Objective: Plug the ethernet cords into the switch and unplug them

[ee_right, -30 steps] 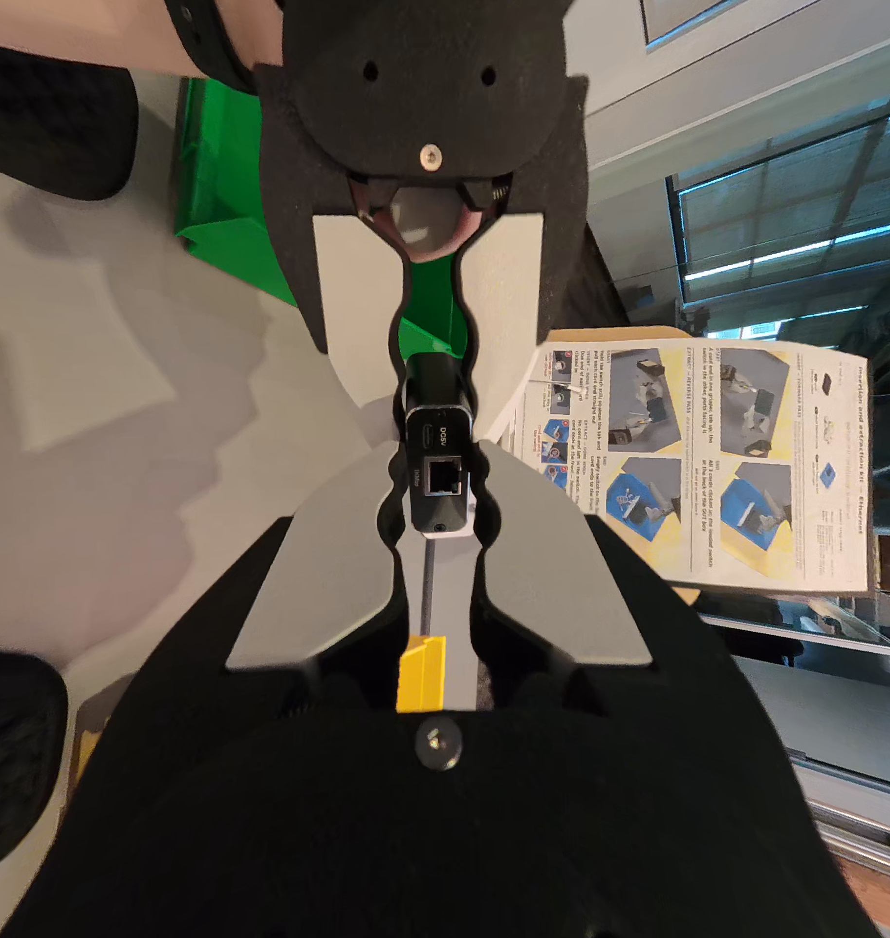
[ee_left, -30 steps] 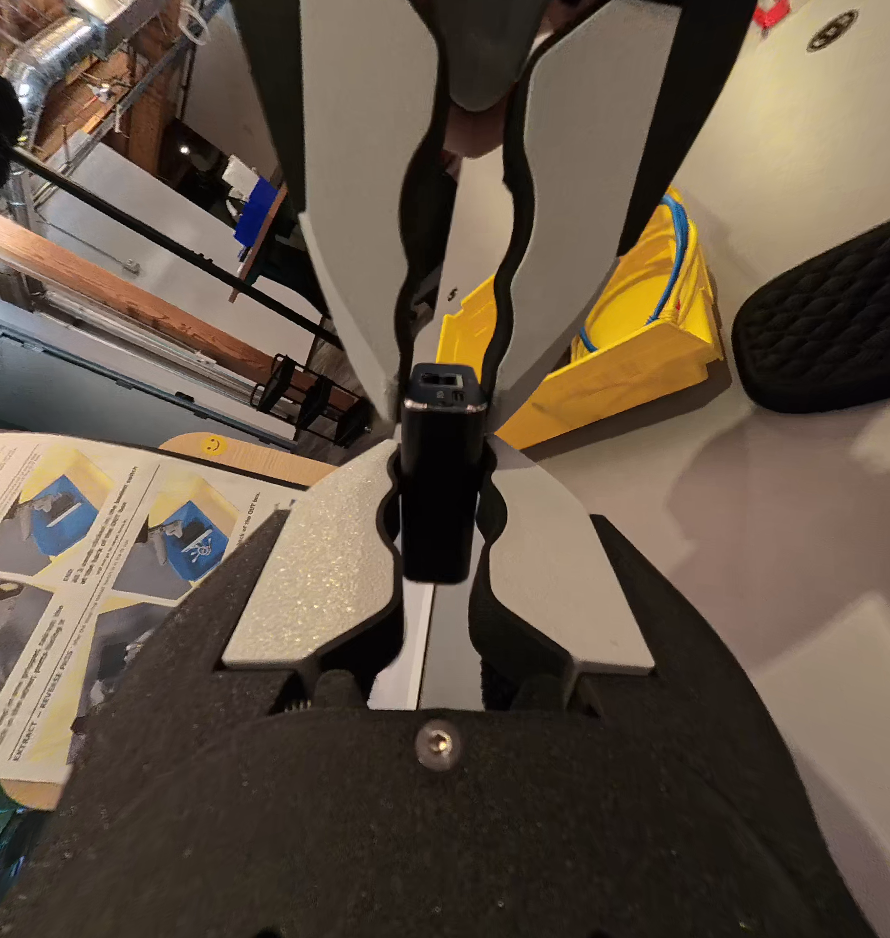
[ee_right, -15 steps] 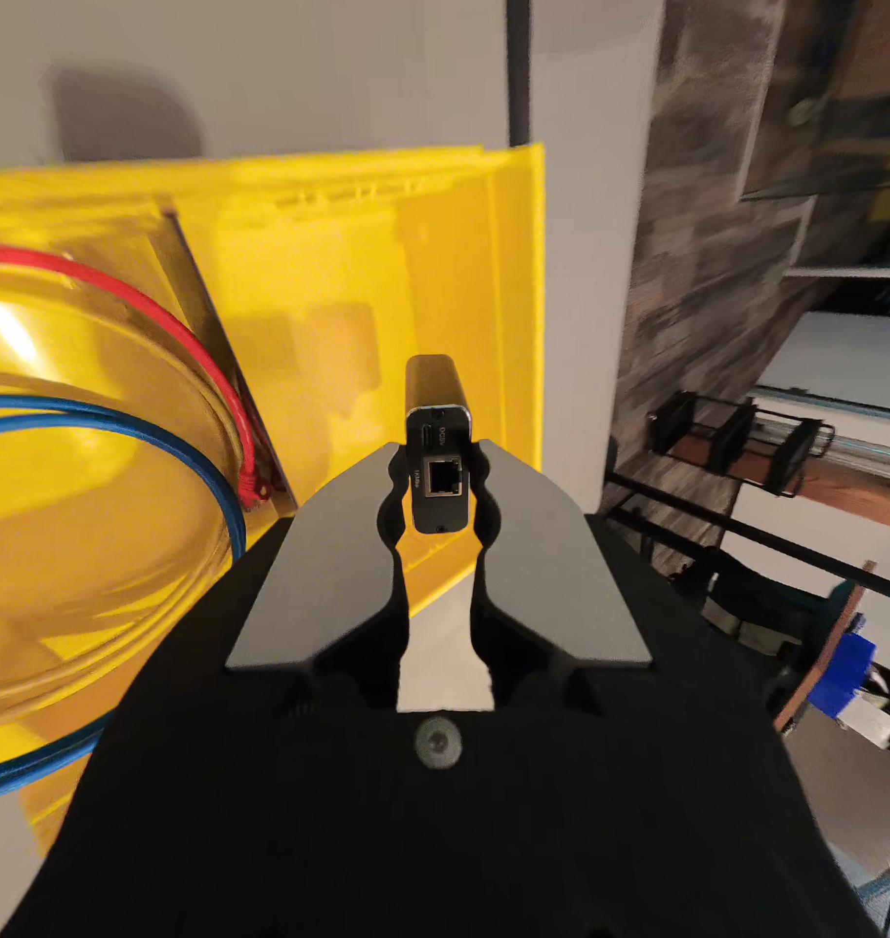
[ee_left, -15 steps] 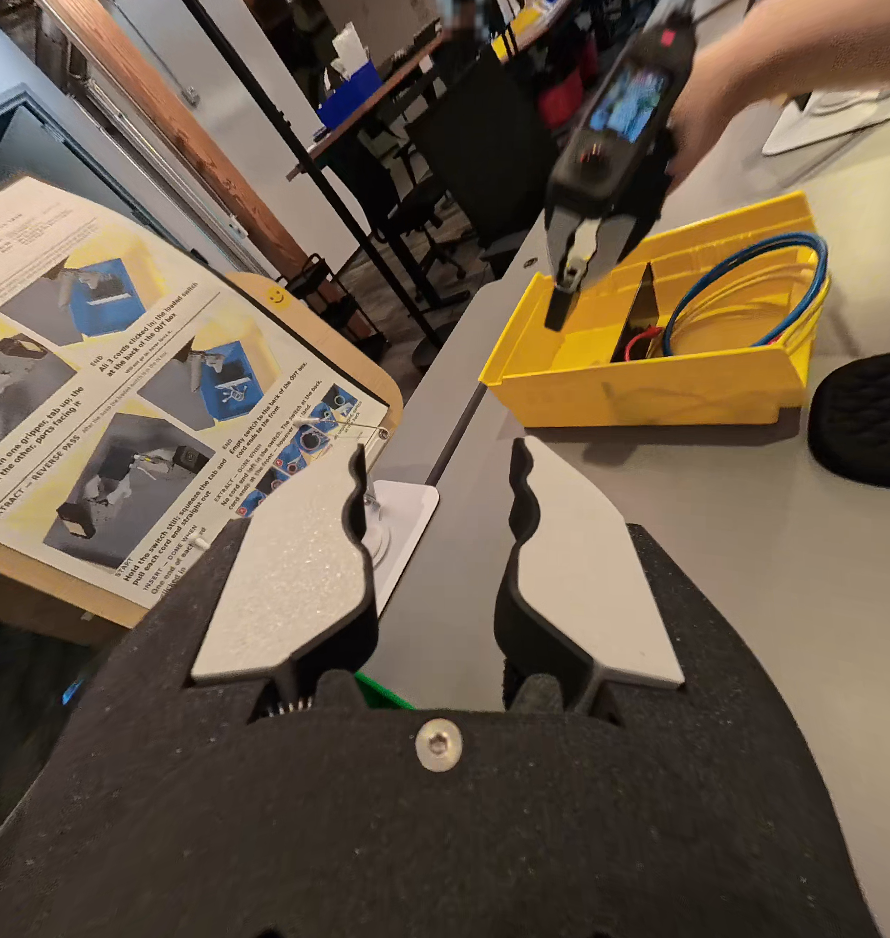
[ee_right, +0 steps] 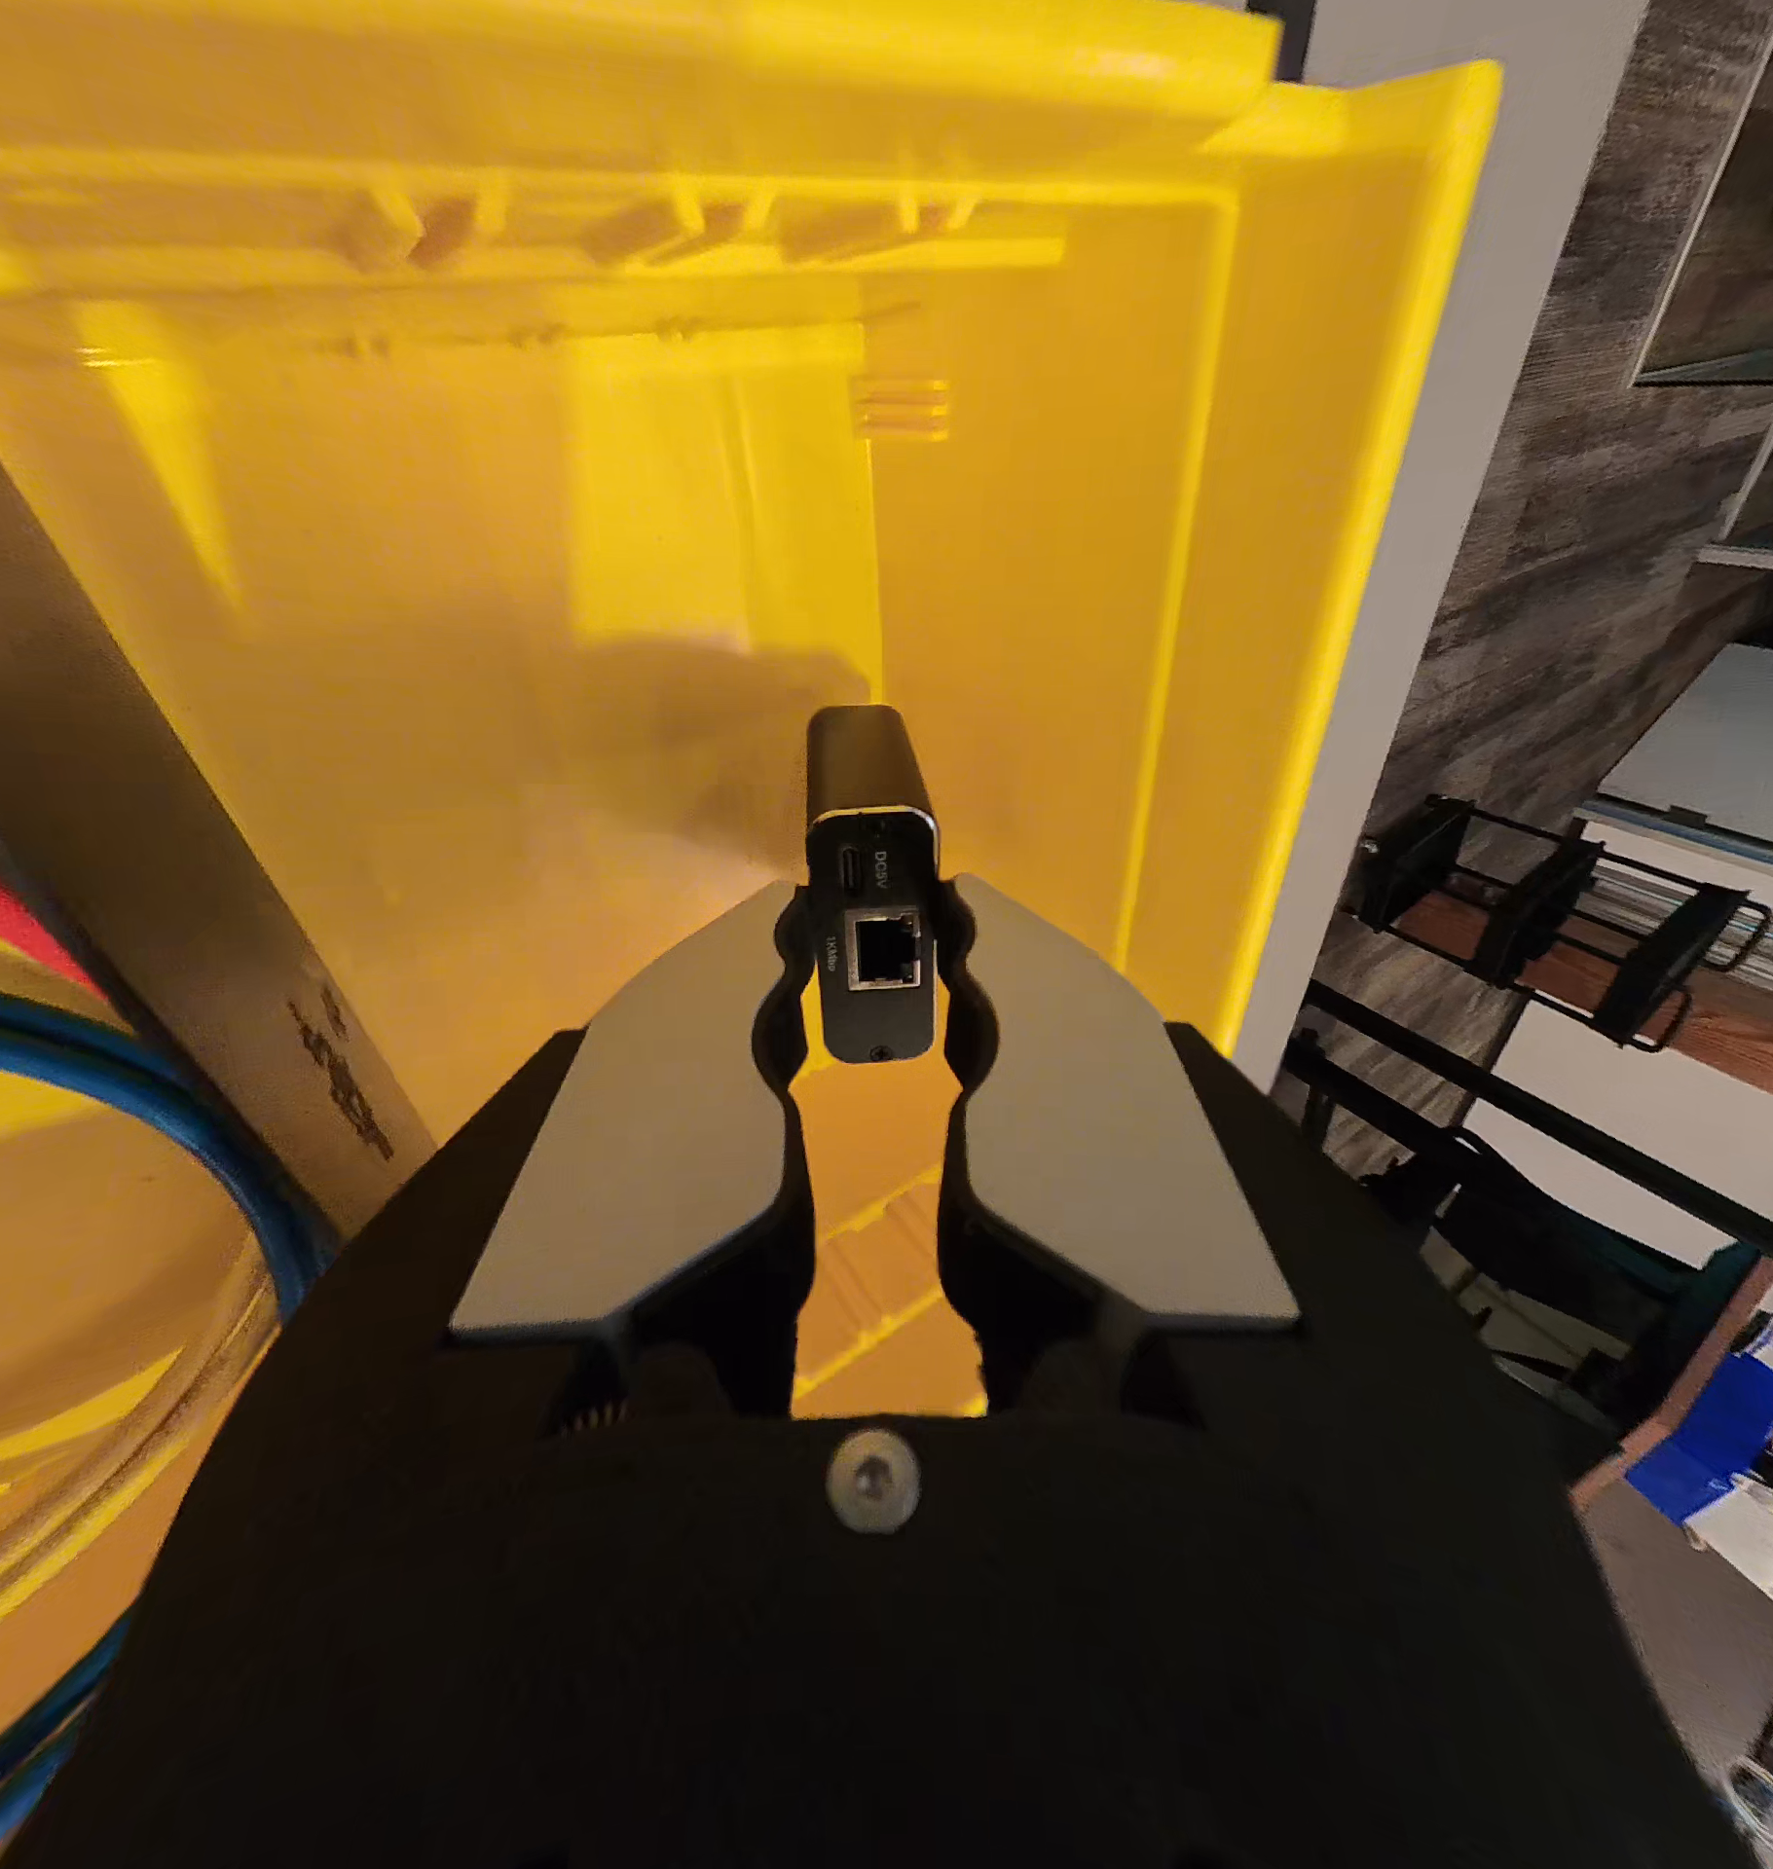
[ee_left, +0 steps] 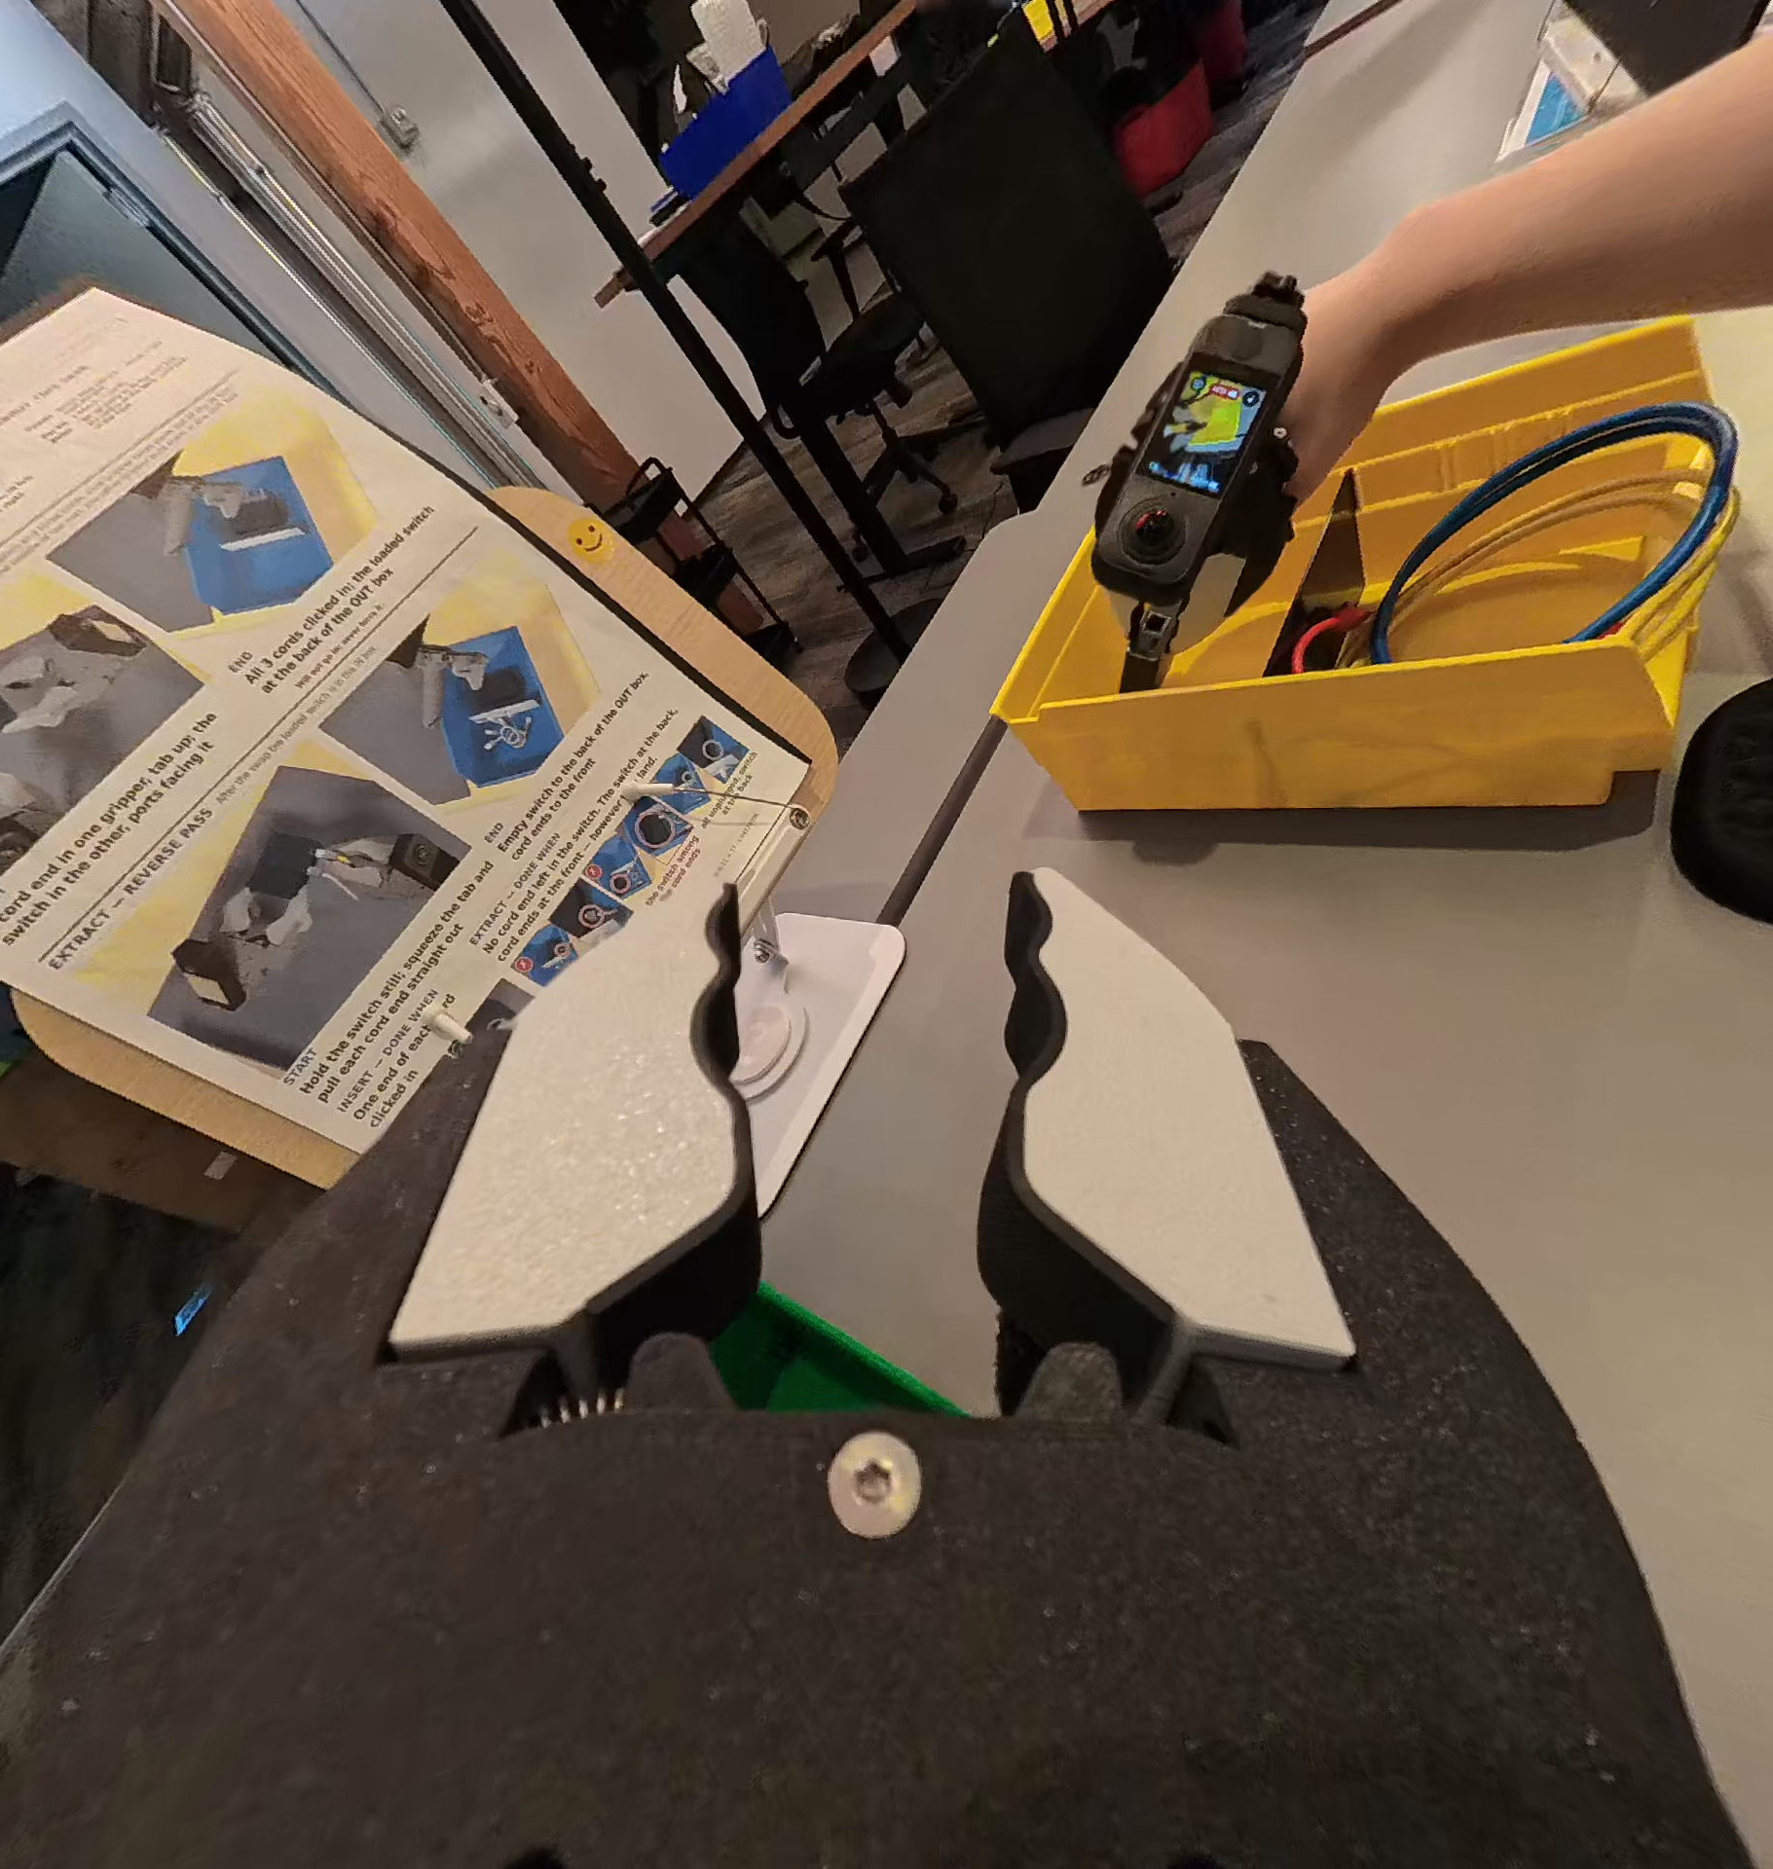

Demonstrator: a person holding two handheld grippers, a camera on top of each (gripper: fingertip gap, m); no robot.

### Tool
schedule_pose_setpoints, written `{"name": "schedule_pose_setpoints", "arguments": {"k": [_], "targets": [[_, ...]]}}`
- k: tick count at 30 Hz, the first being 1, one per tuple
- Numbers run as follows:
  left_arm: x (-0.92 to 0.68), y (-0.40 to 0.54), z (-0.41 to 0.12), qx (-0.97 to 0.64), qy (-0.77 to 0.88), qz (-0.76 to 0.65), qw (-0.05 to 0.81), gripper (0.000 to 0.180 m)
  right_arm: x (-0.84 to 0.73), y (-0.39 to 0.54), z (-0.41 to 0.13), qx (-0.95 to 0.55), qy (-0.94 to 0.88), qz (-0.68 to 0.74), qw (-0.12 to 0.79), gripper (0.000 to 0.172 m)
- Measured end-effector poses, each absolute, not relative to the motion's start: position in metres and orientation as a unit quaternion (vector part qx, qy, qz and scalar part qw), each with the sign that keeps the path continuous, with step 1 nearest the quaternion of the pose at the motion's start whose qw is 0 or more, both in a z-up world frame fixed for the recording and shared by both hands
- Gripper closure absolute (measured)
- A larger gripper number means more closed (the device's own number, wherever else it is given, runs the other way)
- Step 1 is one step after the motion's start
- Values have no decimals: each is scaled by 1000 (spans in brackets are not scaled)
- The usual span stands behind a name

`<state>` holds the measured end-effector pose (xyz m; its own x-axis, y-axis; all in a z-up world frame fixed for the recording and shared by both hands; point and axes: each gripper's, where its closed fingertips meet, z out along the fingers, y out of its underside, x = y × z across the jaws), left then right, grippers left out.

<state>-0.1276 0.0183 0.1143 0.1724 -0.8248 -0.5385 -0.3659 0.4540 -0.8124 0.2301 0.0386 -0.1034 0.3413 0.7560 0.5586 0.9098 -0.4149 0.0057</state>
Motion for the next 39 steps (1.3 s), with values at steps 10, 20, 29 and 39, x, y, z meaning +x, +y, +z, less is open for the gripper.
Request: {"name": "schedule_pose_setpoints", "arguments": {"k": [10,20,29,39], "targets": [[-131,21,114,-492,612,-188,590,130,227,24,-115,-826,-507,-206,135,146],[-139,19,120,-489,607,-194,595,130,224,-9,-77,-869,-466,-125,111,147],[-217,72,116,-625,515,-100,578,123,309,-99,-9,-952,44,-69,295,137],[-376,139,33,-869,278,2,409,117,290,-109,-67,-966,115,38,229,138]]}}
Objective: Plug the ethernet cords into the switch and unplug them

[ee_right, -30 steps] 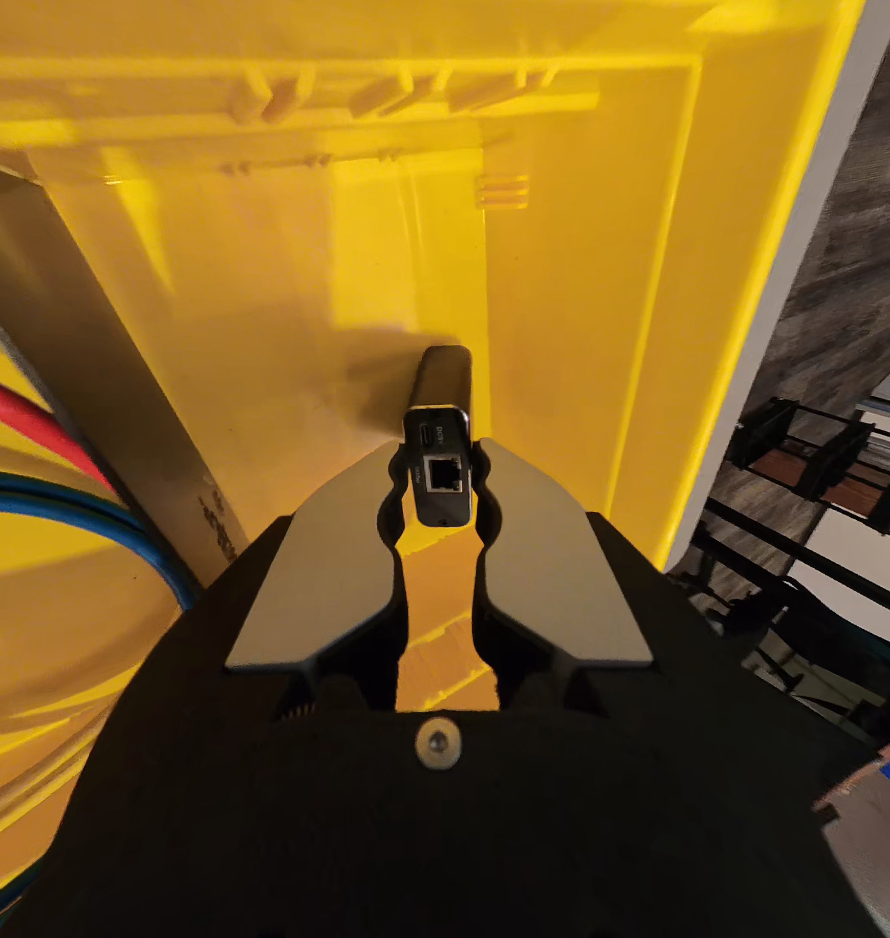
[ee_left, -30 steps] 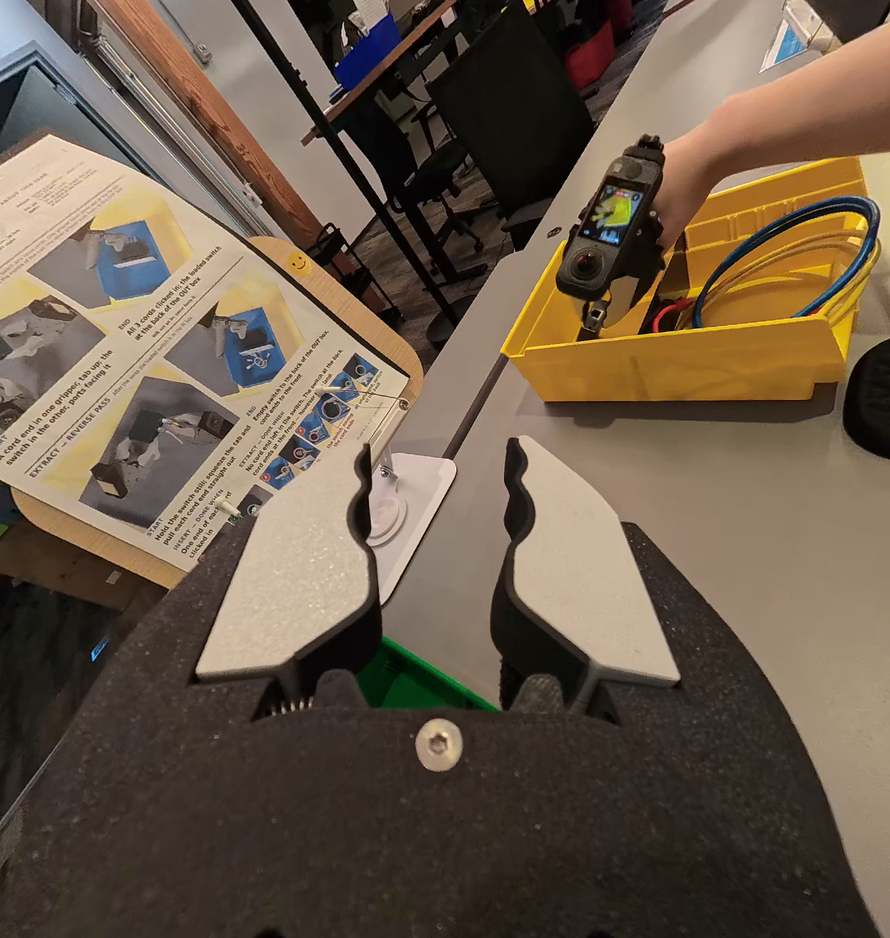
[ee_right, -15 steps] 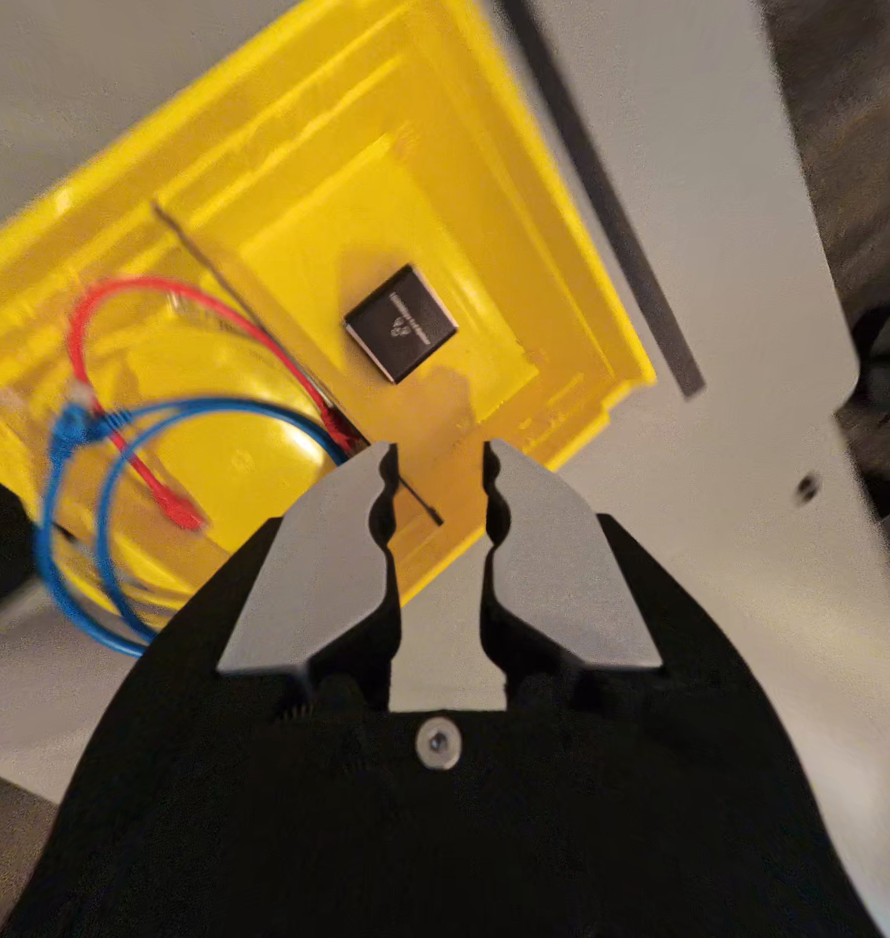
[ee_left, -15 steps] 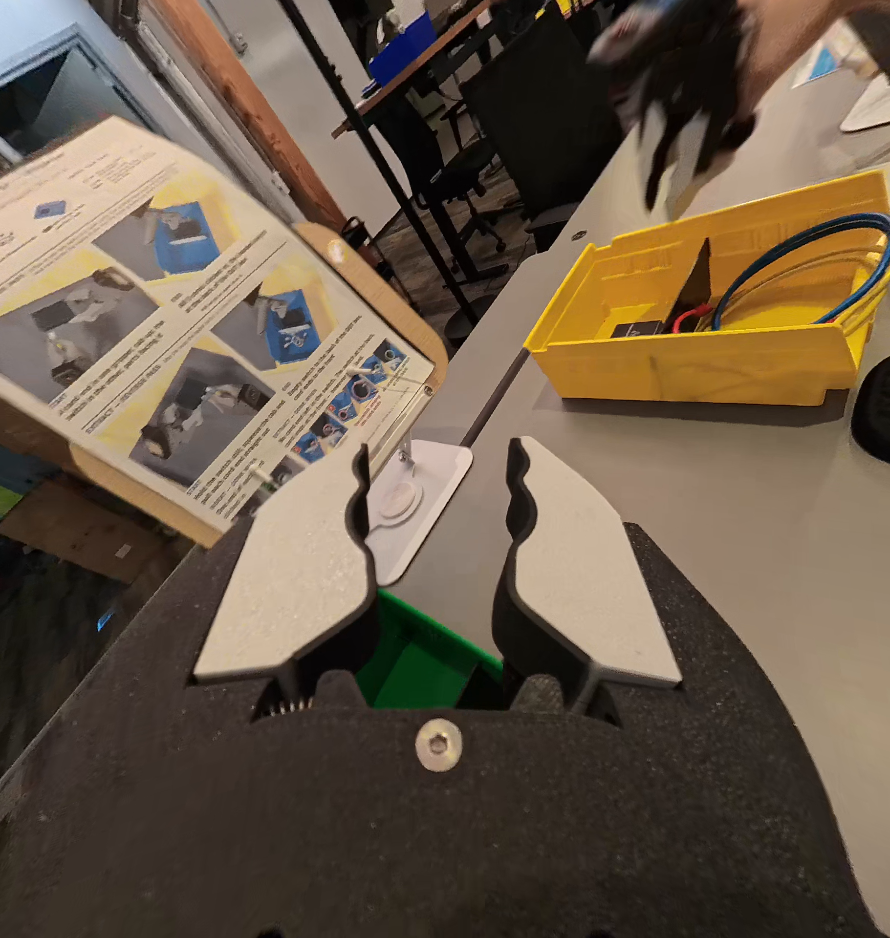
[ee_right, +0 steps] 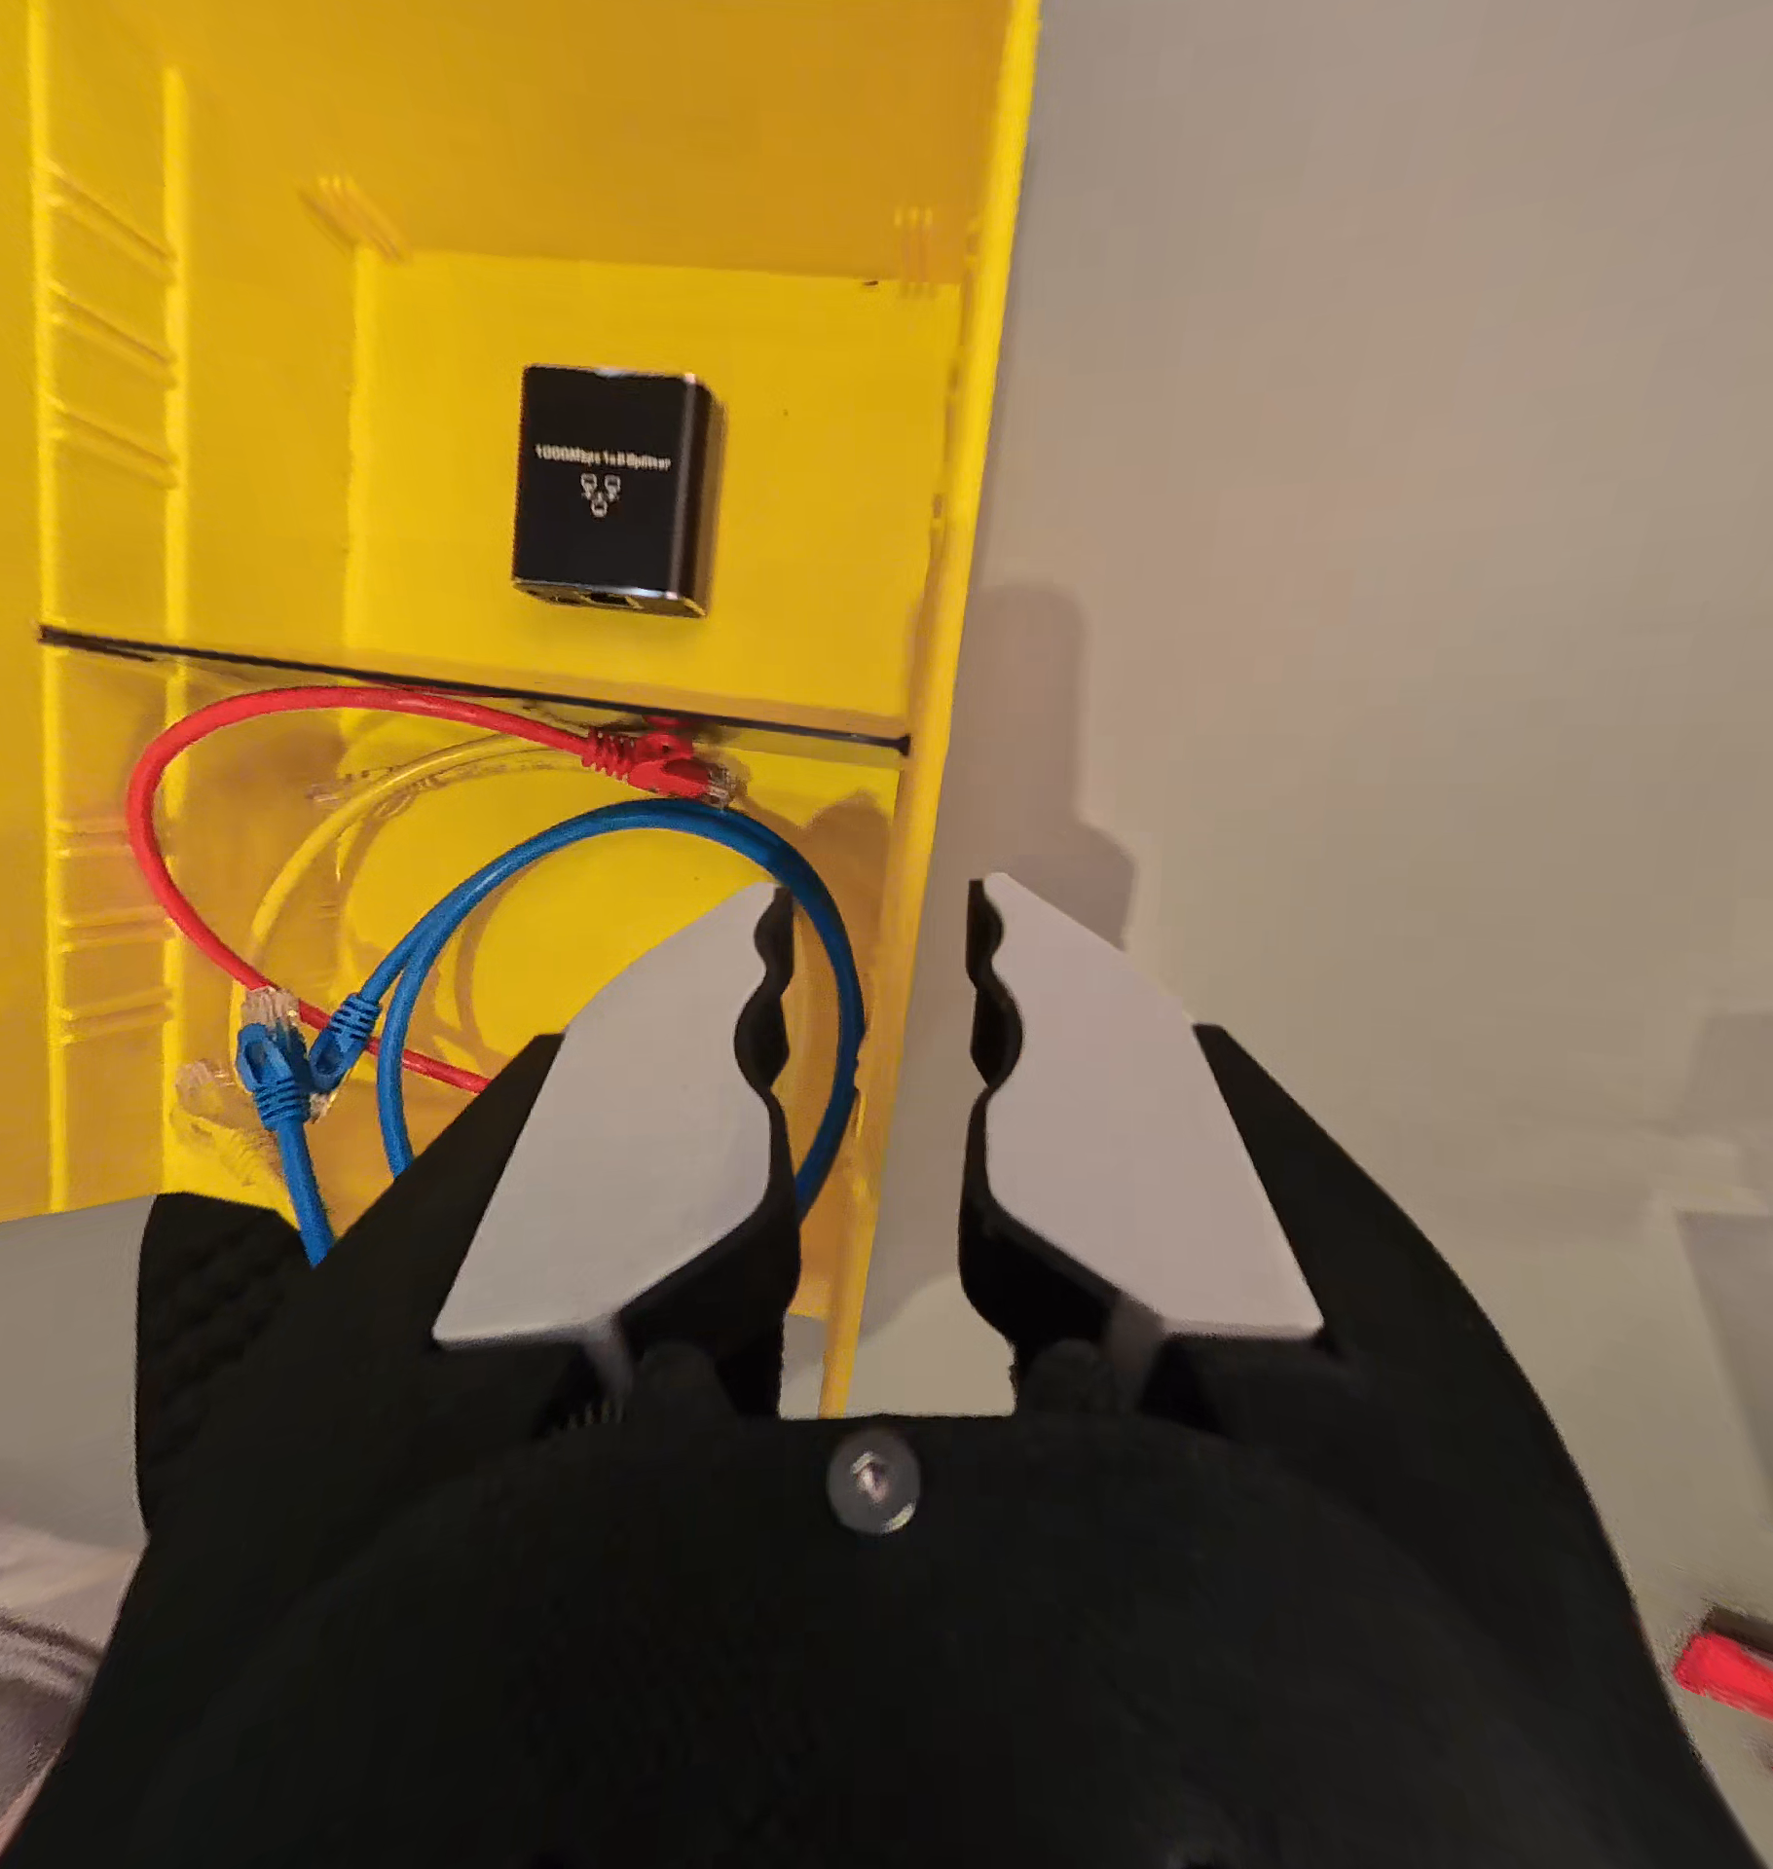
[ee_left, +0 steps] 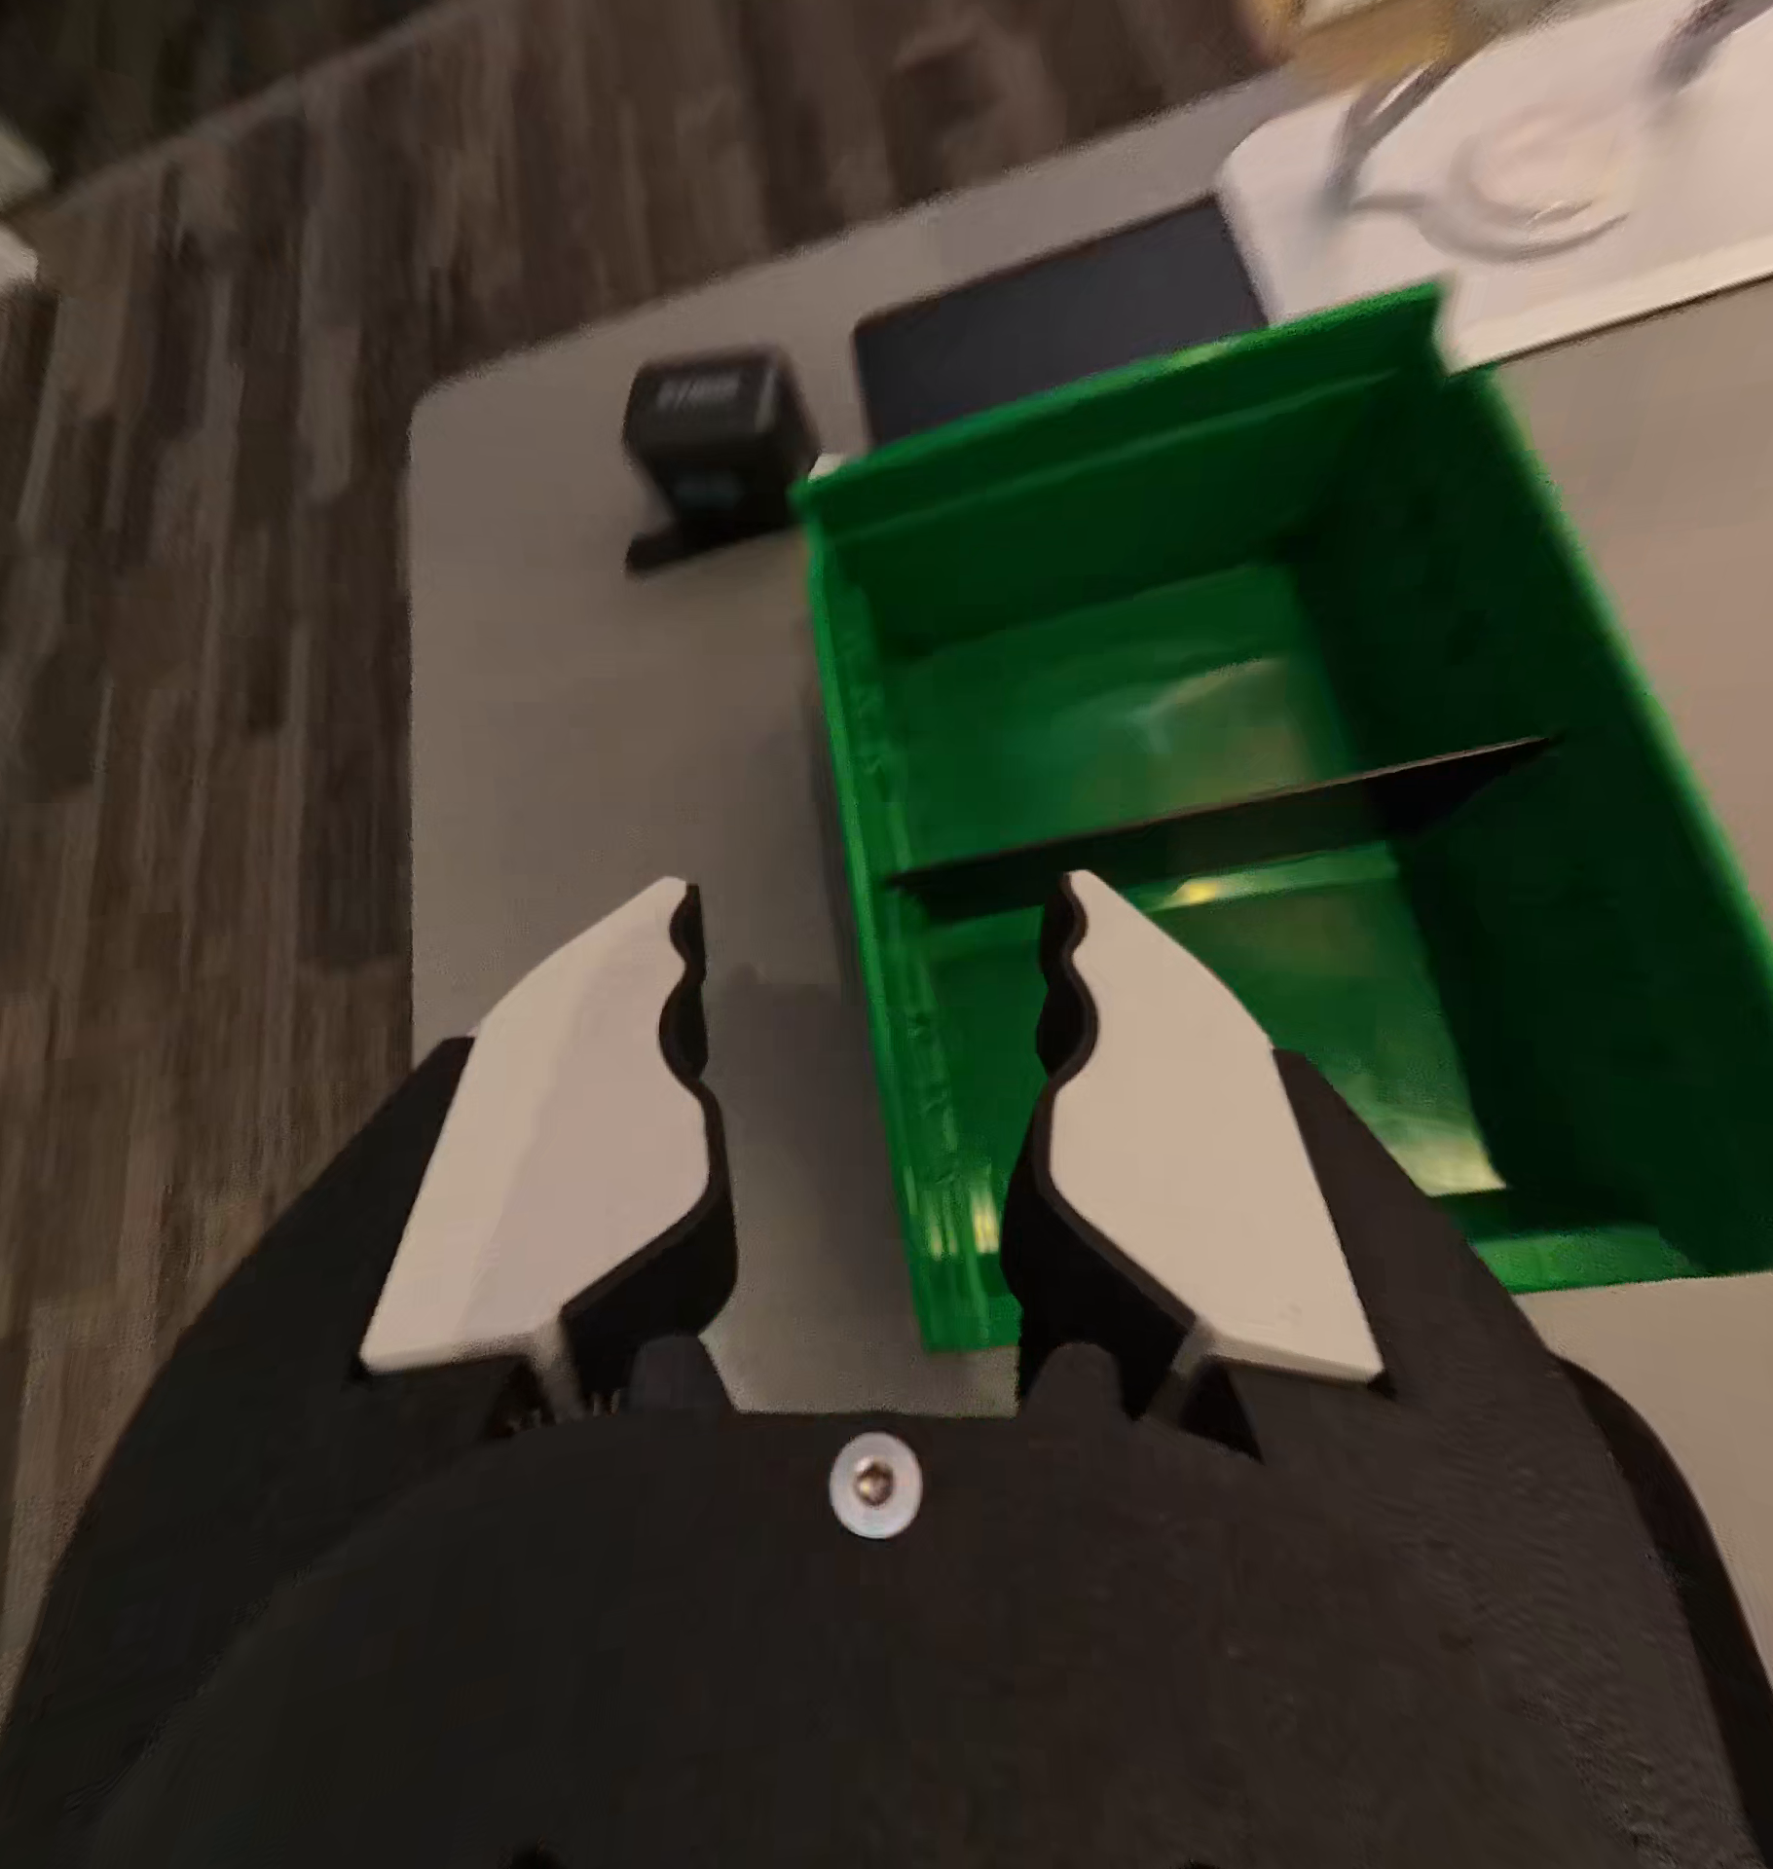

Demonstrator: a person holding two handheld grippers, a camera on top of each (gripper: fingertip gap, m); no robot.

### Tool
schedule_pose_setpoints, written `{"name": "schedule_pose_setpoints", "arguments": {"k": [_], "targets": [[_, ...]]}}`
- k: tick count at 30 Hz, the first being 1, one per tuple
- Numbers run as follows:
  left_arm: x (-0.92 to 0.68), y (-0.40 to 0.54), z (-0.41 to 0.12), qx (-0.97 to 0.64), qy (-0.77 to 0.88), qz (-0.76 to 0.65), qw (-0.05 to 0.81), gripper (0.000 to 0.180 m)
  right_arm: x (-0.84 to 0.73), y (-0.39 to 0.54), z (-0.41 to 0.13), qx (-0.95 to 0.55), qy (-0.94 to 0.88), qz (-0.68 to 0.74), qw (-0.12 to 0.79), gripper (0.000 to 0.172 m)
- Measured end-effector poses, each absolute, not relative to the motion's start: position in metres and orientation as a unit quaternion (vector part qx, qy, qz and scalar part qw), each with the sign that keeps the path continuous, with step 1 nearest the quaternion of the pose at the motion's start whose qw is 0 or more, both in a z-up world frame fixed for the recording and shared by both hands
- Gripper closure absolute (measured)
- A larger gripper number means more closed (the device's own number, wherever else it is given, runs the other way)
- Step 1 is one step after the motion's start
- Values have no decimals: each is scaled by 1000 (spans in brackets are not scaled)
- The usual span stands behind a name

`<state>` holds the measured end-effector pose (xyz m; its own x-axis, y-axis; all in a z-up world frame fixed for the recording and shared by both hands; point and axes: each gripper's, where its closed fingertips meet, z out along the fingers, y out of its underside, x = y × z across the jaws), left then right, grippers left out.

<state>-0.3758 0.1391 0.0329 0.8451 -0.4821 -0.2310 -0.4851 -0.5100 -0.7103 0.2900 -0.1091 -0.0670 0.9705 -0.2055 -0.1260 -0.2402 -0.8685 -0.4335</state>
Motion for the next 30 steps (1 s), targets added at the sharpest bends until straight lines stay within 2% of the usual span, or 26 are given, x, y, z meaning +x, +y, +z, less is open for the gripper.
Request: {"name": "schedule_pose_setpoints", "arguments": {"k": [5,9,11,17,24,30], "targets": [[-404,132,-22,-928,227,-24,294,120,283,-117,-106,-984,97,66,136,160],[-407,132,-52,-945,217,-56,238,125,274,-117,-110,-984,88,86,129,162],[-411,136,-68,-954,202,-60,214,141,264,-115,-110,-983,84,103,129,161],[-392,136,-98,-959,178,-167,145,170,233,-108,-110,-990,66,92,88,161],[-379,127,-102,-958,240,-107,116,173,178,-85,-111,-996,31,81,36,166],[-349,110,-103,-948,299,-75,75,166,141,-65,-112,-994,47,95,30,166]]}}
